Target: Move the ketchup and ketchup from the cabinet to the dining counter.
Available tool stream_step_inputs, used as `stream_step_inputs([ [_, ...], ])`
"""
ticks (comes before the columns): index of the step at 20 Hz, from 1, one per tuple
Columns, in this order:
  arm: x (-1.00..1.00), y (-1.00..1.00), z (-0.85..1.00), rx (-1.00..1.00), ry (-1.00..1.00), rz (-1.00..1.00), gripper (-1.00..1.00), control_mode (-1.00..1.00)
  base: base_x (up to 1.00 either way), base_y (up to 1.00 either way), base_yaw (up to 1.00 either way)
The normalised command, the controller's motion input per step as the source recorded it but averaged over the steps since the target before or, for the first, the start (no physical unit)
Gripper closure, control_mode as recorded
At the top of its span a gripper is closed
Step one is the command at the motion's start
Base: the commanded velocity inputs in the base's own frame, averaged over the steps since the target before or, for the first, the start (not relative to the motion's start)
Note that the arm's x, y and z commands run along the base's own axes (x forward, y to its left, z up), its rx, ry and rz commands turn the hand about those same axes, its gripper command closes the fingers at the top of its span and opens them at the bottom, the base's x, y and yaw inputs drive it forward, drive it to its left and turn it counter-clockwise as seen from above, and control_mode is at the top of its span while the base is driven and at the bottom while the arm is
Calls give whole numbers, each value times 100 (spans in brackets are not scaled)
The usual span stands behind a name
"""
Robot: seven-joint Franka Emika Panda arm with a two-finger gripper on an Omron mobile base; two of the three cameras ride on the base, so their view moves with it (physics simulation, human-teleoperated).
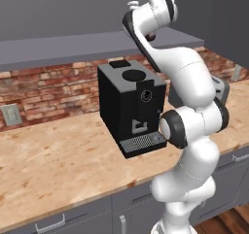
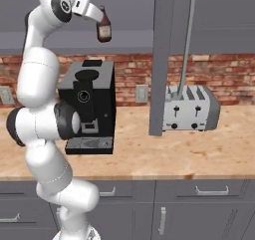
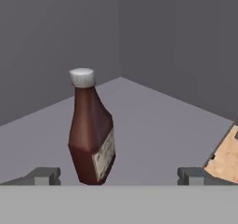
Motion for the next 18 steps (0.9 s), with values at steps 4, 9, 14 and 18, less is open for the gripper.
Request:
stream_step_inputs([
  [4, 52, 2, 0, 0, 0, -4, -100, -100, 0, 0, 0],
  [9, 52, 10, 0, -1, 1, -5, -100, -100, 0, 0, 0],
  [14, 47, 9, 0, -1, 1, -5, -100, -100, 0, 0, 0],
  [18, 24, 0, 0, 0, 1, -8, -100, -100, 0, 0, 0],
])
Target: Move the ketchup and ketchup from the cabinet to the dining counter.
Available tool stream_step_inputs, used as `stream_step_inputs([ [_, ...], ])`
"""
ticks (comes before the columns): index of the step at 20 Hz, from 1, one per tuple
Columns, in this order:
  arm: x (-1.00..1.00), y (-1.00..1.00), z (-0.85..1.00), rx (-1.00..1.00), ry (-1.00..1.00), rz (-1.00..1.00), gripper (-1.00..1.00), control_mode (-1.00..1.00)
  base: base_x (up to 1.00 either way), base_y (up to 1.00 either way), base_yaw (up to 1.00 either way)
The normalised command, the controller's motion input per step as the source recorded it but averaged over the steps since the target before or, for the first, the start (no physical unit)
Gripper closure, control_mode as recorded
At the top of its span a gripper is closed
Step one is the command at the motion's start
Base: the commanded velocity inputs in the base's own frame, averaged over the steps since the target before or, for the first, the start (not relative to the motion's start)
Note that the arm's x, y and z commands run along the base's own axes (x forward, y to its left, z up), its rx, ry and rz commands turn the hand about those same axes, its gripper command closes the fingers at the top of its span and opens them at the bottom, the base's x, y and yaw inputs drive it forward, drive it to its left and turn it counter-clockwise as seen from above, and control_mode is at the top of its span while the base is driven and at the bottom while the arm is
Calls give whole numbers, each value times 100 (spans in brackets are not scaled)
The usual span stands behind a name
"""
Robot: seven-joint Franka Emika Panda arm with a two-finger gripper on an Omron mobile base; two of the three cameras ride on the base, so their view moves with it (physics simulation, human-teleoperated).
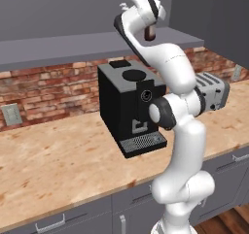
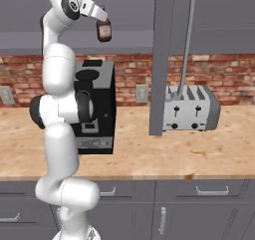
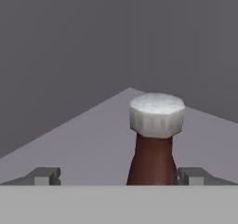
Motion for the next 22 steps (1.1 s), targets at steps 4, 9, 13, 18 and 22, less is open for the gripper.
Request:
stream_step_inputs([
  [4, 12, -2, -2, 0, 0, -10, -100, -100, 0, 0, 0],
  [9, 10, -6, -3, 0, 0, -11, -100, -100, 0, 0, 0],
  [13, 3, -7, -11, 0, 0, -10, 100, -100, 0, 0, 0],
  [18, 2, -6, -10, 0, 0, -10, 100, -100, 0, 0, 0],
  [22, -35, -4, -4, 0, -2, -5, 100, -100, 0, 0, 0],
])
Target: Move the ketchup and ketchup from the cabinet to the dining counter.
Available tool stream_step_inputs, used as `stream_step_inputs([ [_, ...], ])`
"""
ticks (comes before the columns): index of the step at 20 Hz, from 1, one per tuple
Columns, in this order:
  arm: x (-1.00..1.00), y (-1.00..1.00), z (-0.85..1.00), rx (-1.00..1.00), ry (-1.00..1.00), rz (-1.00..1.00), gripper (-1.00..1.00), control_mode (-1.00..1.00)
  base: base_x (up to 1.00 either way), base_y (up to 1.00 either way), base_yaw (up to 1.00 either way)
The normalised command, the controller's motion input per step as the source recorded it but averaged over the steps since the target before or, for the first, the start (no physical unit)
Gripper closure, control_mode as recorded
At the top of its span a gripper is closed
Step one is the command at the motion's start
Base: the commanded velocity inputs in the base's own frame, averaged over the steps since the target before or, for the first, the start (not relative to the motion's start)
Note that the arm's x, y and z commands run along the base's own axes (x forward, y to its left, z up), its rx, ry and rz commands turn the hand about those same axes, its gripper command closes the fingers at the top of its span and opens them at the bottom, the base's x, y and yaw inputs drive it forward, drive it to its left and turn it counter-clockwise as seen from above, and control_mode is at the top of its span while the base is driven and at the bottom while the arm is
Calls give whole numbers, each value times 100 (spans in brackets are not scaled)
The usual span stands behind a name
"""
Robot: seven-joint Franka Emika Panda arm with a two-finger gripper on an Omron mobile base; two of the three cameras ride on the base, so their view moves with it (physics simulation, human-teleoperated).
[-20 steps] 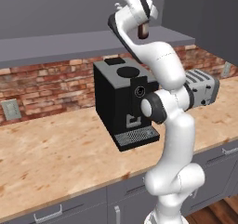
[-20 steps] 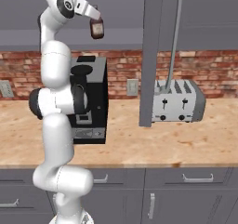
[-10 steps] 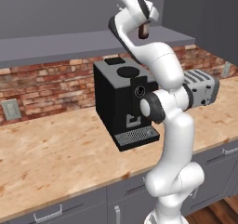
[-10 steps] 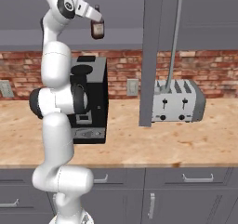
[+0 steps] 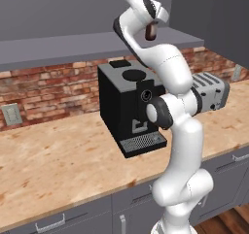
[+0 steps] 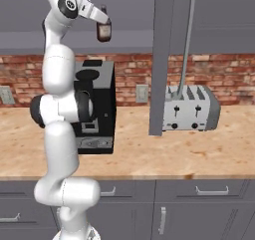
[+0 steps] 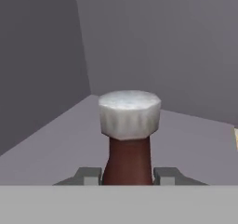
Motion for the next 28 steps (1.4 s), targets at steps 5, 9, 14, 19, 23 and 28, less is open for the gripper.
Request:
stream_step_inputs([
  [5, -85, 0, -11, 0, -15, -1, 100, -100, 0, 0, 0],
  [9, -100, 0, -23, 0, -21, 0, 100, -100, 0, 0, 0],
  [14, -100, -1, -33, 0, -27, 0, 100, -100, 0, 0, 0],
  [19, -100, -28, -27, 0, -25, 0, 100, -100, 0, 0, 0],
  [23, -100, -44, -6, 0, -18, 0, 100, -100, 0, 0, 0],
  [28, -100, -45, 0, 0, -9, 0, 100, -100, 0, 0, 0],
])
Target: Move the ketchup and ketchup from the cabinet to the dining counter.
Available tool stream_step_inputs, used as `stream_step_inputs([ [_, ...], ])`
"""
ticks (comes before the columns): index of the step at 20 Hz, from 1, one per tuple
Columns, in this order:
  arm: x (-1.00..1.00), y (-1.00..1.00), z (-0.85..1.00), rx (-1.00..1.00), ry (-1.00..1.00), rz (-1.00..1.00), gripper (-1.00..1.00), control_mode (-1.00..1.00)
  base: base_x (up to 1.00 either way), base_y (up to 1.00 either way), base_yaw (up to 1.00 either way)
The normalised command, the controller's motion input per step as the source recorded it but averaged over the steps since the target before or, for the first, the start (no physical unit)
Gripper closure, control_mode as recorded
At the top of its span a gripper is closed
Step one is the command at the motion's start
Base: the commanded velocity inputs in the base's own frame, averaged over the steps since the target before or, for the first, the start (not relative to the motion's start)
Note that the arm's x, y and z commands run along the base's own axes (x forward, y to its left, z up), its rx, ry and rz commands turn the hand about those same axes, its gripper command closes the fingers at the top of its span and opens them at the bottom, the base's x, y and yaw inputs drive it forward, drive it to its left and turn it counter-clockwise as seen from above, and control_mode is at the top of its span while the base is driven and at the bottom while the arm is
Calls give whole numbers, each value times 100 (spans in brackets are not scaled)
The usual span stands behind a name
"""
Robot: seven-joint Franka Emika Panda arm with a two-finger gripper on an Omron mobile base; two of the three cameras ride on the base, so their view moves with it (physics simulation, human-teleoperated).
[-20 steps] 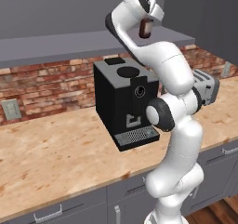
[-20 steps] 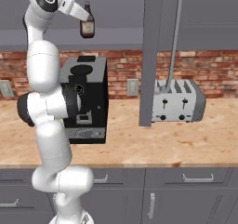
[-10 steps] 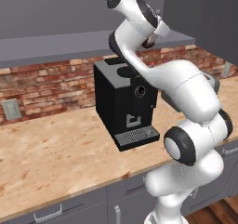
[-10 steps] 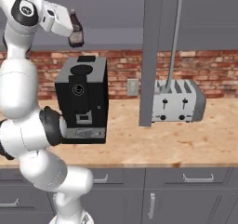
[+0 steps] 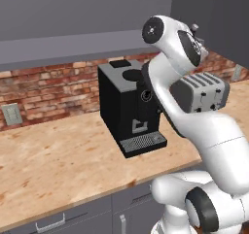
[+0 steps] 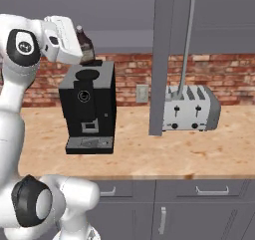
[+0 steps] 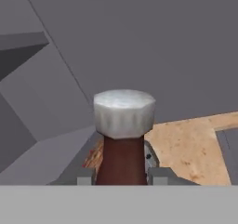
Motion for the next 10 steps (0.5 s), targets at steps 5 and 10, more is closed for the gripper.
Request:
stream_step_inputs([
  [5, -100, -11, 0, 0, 1, 10, 100, -100, 0, 0, 0],
  [10, -96, 2, 0, 0, 21, 25, 100, -100, 0, 0, 0],
])
